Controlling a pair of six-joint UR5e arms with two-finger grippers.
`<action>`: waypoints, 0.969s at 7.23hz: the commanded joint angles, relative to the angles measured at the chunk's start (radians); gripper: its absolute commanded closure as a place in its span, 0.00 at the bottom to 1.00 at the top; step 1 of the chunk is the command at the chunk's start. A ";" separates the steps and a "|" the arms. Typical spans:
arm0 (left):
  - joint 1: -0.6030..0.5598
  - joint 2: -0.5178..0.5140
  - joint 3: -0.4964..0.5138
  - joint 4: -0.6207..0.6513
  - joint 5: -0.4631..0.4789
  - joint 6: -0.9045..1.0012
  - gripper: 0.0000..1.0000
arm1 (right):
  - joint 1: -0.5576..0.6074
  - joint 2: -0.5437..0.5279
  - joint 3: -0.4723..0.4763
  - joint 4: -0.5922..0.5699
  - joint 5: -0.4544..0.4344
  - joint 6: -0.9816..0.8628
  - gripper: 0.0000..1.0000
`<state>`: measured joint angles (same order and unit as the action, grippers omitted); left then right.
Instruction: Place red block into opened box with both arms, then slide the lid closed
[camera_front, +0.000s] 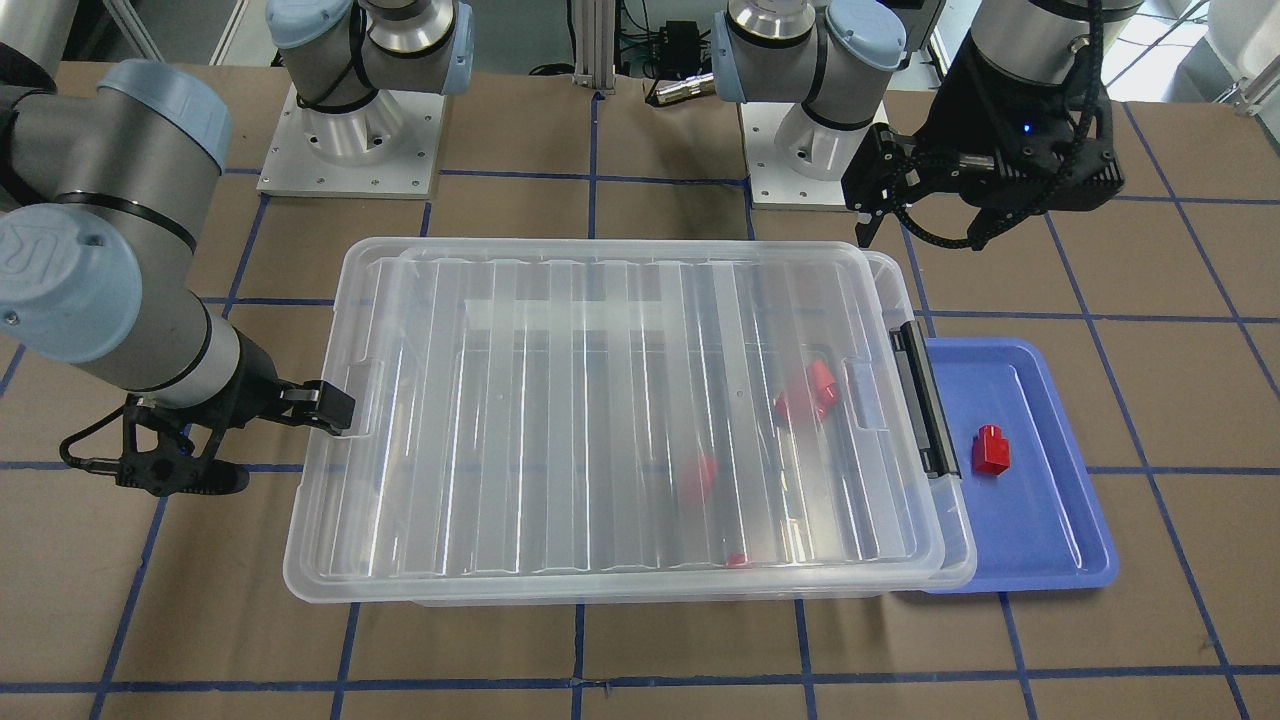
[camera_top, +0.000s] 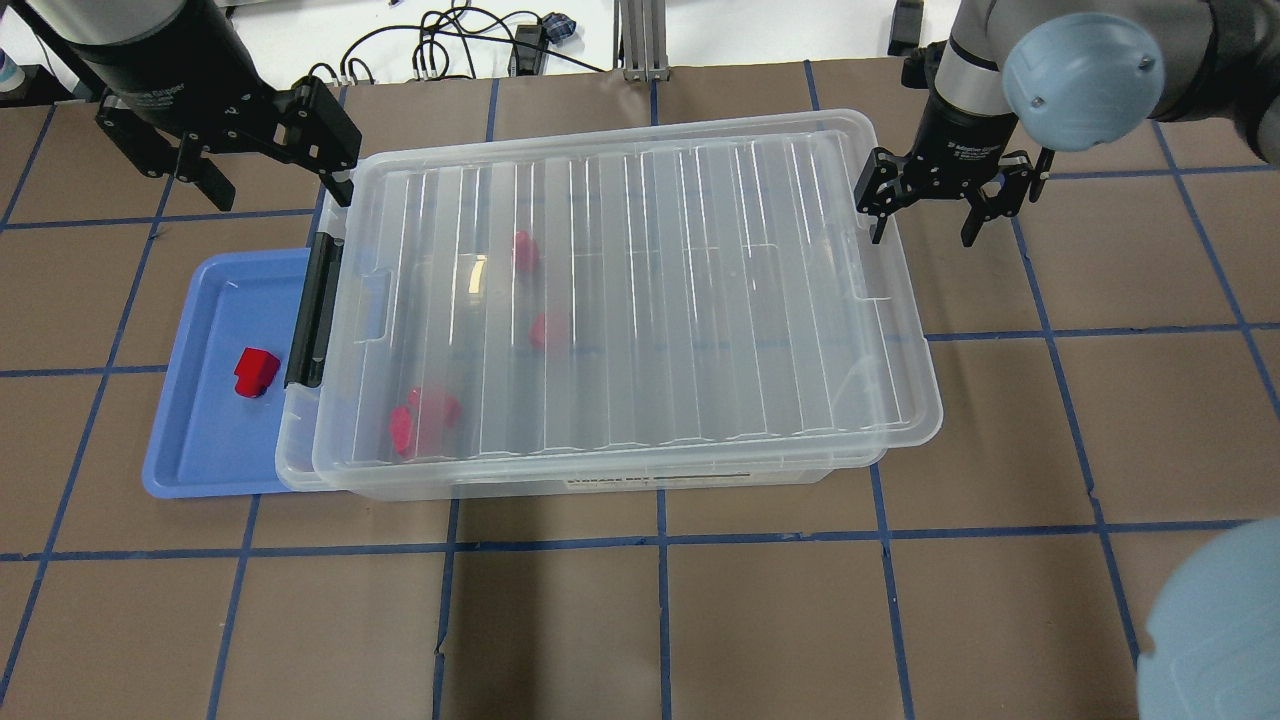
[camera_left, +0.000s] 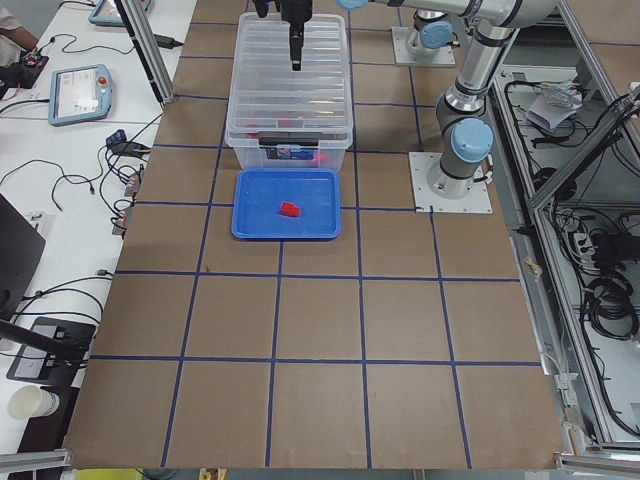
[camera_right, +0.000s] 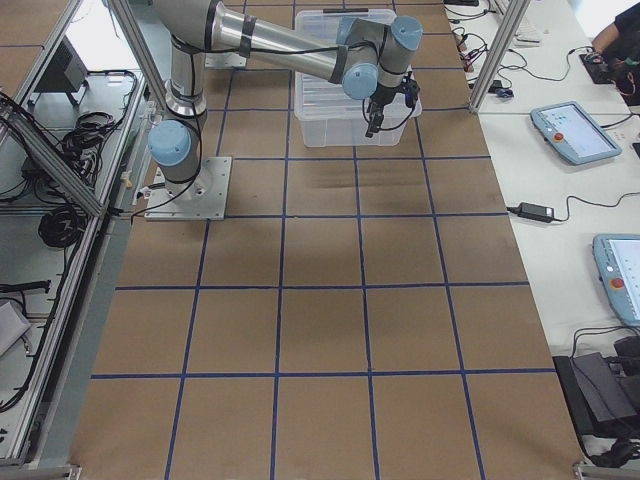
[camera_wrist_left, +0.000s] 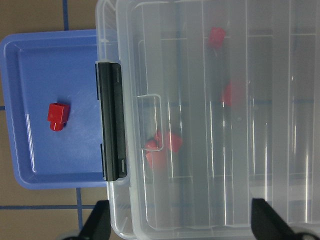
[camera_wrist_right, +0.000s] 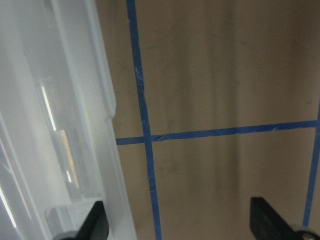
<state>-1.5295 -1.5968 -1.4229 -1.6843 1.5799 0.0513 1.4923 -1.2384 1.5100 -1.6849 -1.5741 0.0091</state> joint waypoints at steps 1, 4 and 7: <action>0.000 -0.003 0.001 0.003 -0.003 -0.001 0.00 | -0.055 -0.001 -0.004 -0.016 -0.055 -0.058 0.00; 0.002 -0.002 -0.001 0.005 -0.001 -0.001 0.00 | -0.133 -0.009 -0.010 -0.021 -0.060 -0.152 0.00; 0.000 -0.012 0.002 0.005 -0.003 -0.001 0.00 | -0.182 -0.009 -0.010 -0.036 -0.087 -0.271 0.00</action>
<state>-1.5292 -1.6037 -1.4236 -1.6798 1.5776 0.0510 1.3307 -1.2468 1.5005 -1.7163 -1.6419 -0.1914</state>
